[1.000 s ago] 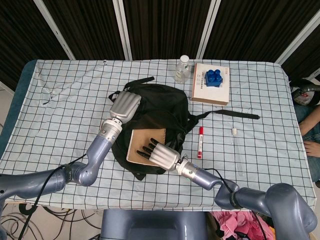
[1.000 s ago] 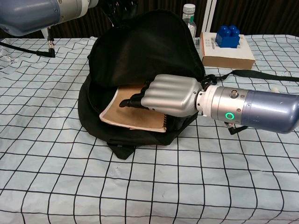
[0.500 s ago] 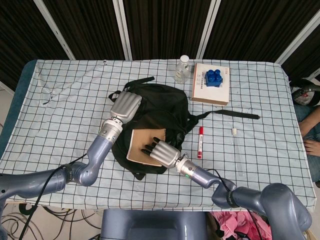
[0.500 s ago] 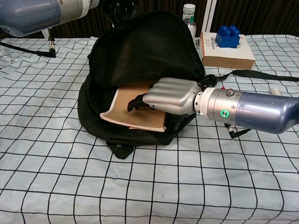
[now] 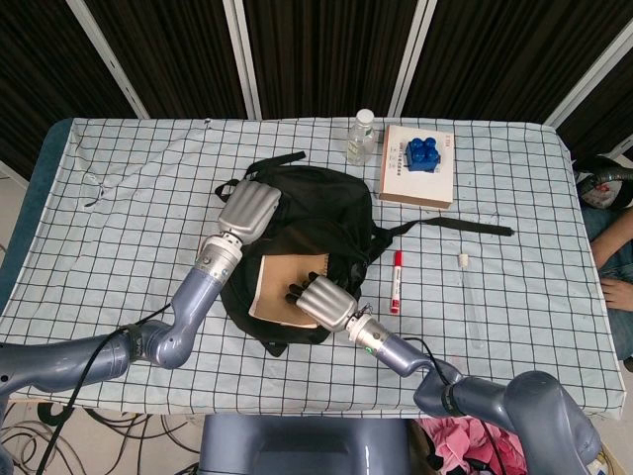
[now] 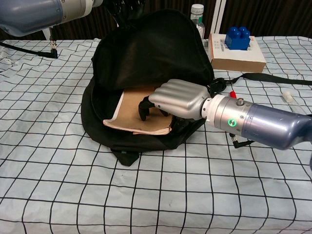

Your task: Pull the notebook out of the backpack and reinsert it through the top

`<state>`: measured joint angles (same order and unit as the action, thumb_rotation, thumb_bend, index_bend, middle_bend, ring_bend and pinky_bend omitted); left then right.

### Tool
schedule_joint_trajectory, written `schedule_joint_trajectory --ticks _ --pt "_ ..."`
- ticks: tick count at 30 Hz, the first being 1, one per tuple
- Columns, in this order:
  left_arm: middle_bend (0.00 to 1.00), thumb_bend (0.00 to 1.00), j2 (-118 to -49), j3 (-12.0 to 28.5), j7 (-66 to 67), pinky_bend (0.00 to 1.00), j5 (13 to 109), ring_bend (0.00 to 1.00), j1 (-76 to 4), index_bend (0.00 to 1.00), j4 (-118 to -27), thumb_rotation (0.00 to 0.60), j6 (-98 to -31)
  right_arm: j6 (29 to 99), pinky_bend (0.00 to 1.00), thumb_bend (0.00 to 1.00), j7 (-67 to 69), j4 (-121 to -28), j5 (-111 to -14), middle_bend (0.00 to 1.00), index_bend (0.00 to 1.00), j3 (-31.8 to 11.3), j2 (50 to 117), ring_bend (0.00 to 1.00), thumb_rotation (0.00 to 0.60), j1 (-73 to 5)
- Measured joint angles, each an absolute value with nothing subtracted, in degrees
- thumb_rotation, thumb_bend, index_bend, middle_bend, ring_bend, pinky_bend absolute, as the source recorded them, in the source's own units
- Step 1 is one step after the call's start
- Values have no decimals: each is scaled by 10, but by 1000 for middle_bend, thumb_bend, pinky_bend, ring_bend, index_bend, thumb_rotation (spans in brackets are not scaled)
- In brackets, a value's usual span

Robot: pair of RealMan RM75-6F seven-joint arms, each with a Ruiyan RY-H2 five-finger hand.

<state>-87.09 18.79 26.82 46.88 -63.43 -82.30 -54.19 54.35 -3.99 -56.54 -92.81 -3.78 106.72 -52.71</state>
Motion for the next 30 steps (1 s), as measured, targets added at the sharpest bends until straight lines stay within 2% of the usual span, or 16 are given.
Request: schedule_joint_trajectory --ticks 4,8,16,30 --pt "675 466 -868 188 269 414 467 513 -634 679 -825 600 -543 557 459 403 -13 -547 -927 491 522 -38 1079 556 600 -522" --pt "674 465 -867 185 271 414 466 513 -634 679 -825 600 -542 565 519 439 9 -542 -926 544 593 -38 1084 612 600 -519" --pt "674 466 -867 184 273 414 472 513 -635 679 -829 600 -549 596 572 483 34 -529 -923 610 687 -44 1092 668 600 -509" --pt "672 466 -868 180 272 414 467 513 -632 679 -828 600 -547 660 613 518 73 -538 -917 655 754 -67 1089 706 600 -492"
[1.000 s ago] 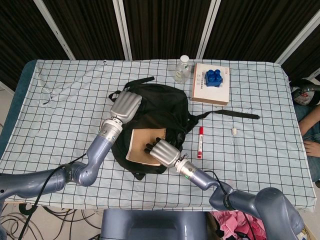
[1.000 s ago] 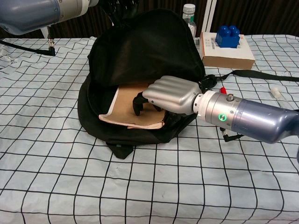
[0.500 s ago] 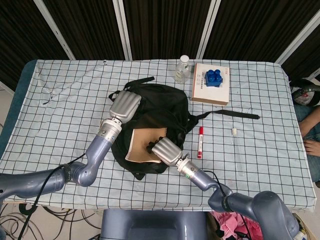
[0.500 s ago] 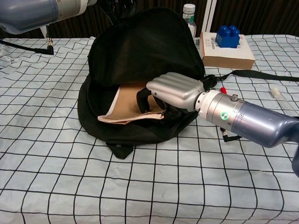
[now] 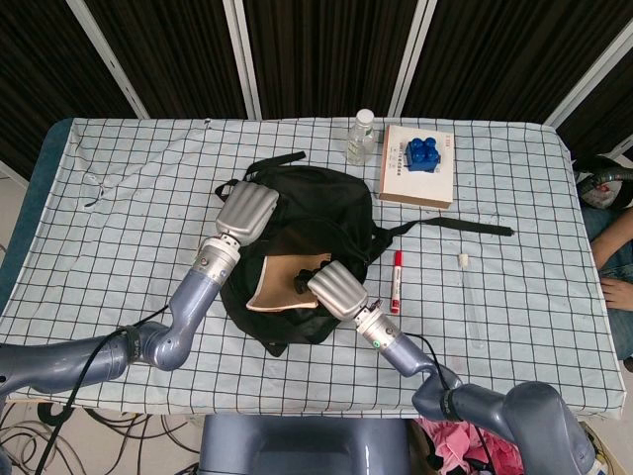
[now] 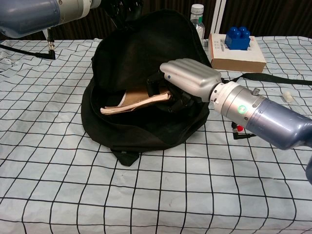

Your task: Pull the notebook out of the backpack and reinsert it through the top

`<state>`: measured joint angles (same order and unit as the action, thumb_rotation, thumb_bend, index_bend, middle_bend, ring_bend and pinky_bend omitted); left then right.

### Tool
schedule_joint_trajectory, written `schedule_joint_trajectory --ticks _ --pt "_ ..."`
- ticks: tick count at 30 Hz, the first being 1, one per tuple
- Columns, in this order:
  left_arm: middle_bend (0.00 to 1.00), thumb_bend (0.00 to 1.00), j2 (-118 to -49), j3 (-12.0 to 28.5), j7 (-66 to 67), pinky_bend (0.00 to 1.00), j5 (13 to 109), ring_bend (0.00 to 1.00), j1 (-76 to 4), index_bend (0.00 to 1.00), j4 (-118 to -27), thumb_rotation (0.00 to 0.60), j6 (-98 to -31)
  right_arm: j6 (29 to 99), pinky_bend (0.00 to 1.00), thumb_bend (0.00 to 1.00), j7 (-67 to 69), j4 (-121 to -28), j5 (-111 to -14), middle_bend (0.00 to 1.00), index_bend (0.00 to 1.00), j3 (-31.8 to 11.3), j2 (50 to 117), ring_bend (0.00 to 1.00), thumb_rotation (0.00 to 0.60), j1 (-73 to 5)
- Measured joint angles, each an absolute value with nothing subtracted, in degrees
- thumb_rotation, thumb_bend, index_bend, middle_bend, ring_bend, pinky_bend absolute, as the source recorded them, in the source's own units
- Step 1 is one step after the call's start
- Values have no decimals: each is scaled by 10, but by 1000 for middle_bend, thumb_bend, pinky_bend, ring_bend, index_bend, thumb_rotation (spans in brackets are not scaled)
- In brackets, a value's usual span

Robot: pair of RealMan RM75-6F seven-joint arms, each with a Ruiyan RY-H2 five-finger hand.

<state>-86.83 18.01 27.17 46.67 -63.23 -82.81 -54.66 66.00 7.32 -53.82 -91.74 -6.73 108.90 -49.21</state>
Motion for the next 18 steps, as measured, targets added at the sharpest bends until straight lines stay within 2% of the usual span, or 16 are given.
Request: schedule_joint_trajectory --ticks 10,18 --pt "669 465 -872 179 269 414 458 511 -632 678 -824 600 -542 685 642 524 75 -571 -927 687 806 -65 1067 733 600 -483" --pt "663 461 -872 173 273 409 456 505 -631 671 -824 600 -541 725 654 524 80 -633 -939 697 835 -67 1031 743 600 -470"
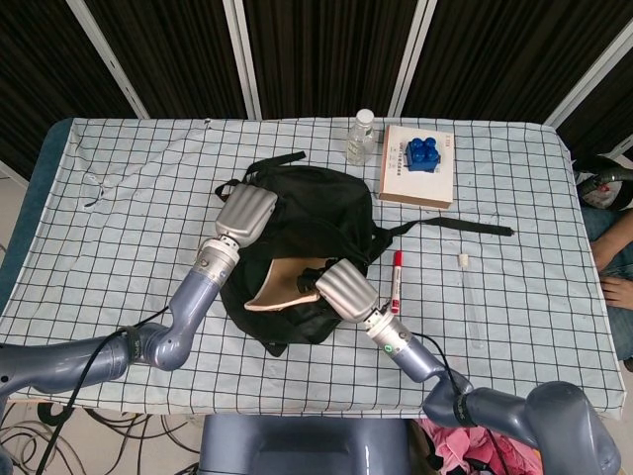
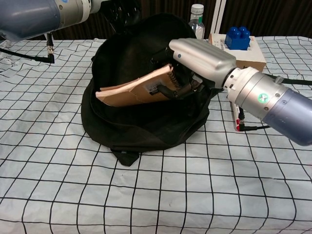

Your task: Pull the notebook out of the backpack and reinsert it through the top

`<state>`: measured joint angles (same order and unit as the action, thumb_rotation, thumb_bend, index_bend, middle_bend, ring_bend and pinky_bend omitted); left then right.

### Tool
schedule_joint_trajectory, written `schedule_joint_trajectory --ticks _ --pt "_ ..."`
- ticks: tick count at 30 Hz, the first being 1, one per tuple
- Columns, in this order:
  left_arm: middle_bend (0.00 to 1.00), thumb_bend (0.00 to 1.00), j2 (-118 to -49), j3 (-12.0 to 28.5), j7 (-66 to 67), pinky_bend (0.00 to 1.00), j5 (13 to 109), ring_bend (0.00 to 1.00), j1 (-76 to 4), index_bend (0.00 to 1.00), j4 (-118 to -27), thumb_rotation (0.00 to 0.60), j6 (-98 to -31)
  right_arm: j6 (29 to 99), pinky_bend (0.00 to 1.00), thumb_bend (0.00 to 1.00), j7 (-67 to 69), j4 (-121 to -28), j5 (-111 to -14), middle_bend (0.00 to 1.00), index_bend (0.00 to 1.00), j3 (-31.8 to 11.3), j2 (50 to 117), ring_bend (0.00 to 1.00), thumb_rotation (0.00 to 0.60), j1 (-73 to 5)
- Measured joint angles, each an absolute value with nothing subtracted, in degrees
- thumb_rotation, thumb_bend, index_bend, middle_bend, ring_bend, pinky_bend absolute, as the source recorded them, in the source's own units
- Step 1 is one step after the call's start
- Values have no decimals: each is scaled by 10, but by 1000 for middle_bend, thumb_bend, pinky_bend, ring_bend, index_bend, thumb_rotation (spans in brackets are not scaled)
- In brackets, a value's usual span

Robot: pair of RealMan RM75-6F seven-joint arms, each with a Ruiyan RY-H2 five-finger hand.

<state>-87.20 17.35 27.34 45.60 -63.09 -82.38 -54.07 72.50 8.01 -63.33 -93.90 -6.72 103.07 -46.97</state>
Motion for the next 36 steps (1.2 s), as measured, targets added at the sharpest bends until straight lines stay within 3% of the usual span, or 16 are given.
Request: schedule_joint_trajectory --ticks 21,33,36 --pt "647 450 -896 165 249 404 455 490 -625 658 -803 600 -521 877 654 524 82 -901 -980 697 838 -67 770 742 600 -367" --pt "621 444 -908 148 254 391 469 467 -625 634 -802 600 -511 961 654 524 100 -957 -951 697 838 -116 634 742 600 -298" --pt "555 406 -902 148 253 356 475 414 -624 568 -821 600 -510 966 654 524 90 -943 -930 697 837 -131 621 743 600 -288"
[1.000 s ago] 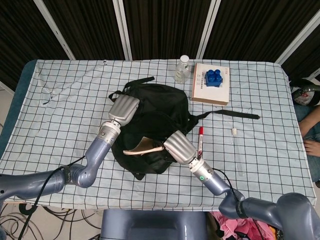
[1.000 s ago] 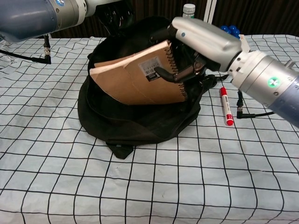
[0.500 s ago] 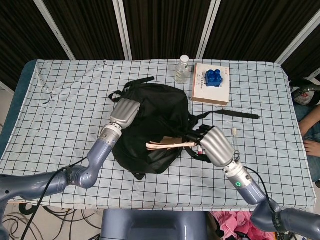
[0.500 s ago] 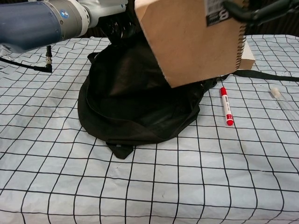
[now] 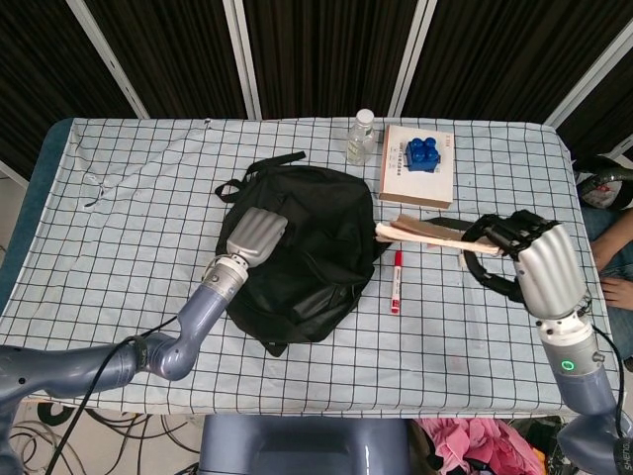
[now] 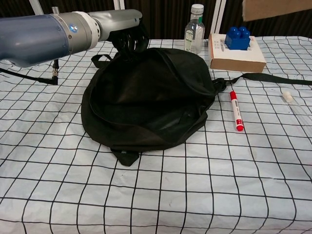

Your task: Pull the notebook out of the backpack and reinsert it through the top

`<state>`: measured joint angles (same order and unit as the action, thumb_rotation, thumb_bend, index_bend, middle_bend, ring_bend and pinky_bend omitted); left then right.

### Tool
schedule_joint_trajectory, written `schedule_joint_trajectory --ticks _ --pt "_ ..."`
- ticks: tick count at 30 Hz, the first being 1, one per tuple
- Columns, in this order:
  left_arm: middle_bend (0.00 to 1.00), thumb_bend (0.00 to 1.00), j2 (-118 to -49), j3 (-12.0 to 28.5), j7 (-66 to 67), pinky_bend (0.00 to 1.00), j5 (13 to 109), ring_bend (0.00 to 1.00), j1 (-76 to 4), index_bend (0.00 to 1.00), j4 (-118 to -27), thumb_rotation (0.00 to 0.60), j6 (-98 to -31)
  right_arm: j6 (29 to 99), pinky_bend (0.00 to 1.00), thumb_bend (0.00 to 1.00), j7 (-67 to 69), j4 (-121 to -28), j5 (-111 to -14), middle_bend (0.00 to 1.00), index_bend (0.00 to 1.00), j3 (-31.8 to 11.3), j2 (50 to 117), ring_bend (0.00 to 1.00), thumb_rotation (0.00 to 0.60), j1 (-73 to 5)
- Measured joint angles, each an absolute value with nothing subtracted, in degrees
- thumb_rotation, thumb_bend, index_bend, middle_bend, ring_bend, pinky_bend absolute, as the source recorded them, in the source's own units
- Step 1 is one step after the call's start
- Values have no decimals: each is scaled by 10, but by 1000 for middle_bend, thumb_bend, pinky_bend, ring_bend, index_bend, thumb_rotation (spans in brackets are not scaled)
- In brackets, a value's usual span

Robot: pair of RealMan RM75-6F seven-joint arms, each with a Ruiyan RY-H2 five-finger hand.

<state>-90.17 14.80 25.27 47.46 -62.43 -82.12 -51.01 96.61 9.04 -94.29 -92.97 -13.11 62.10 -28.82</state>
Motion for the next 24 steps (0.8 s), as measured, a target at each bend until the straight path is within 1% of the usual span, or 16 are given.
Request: schedule_joint_trajectory --ticks 1,2,3,5,7,8,12,13,15,19,22,24 --pt "497 368 -898 148 252 321 475 363 -624 516 -828 600 -509 966 654 525 90 -939 -922 697 838 -135 619 743 600 -287" --pt "420 324 -894 148 251 264 475 290 -623 452 -837 600 -508 963 654 526 91 -933 -912 697 838 -140 616 743 600 -285" --pt "364 296 -889 149 250 216 474 233 -623 406 -846 600 -505 959 654 527 91 -928 -905 697 838 -143 614 743 600 -285" --pt "216 225 -871 149 245 69 466 74 -622 285 -871 600 -490 946 654 531 91 -912 -890 697 838 -150 613 743 600 -287" --pt "132 174 -844 150 236 8 448 11 -622 222 -901 600 -462 932 654 534 89 -897 -882 697 838 -155 615 743 600 -291" --pt "98 151 -829 150 232 0 437 0 -622 198 -916 600 -447 922 654 537 88 -885 -877 697 838 -157 618 743 600 -294" --pt "37 106 -746 154 203 0 392 0 -625 138 -981 600 -374 893 654 541 80 -838 -859 697 838 -164 638 743 600 -307" --pt "28 104 -710 155 189 0 378 0 -627 129 -1005 600 -342 889 654 541 79 -831 -857 697 838 -165 642 743 600 -309" --pt "19 104 -673 157 173 0 366 0 -628 121 -1027 600 -308 876 654 541 77 -808 -849 697 838 -167 655 742 600 -316" --pt "17 104 -571 170 116 0 351 0 -623 119 -1080 600 -226 854 654 541 81 -778 -835 696 838 -174 681 741 600 -330" --pt "29 103 -515 192 81 0 361 0 -604 124 -1109 600 -210 843 654 541 80 -768 -833 696 838 -176 693 741 600 -340" --pt "41 104 -499 202 74 0 383 0 -586 134 -1119 600 -225 836 654 541 69 -766 -837 696 838 -175 702 741 600 -348"
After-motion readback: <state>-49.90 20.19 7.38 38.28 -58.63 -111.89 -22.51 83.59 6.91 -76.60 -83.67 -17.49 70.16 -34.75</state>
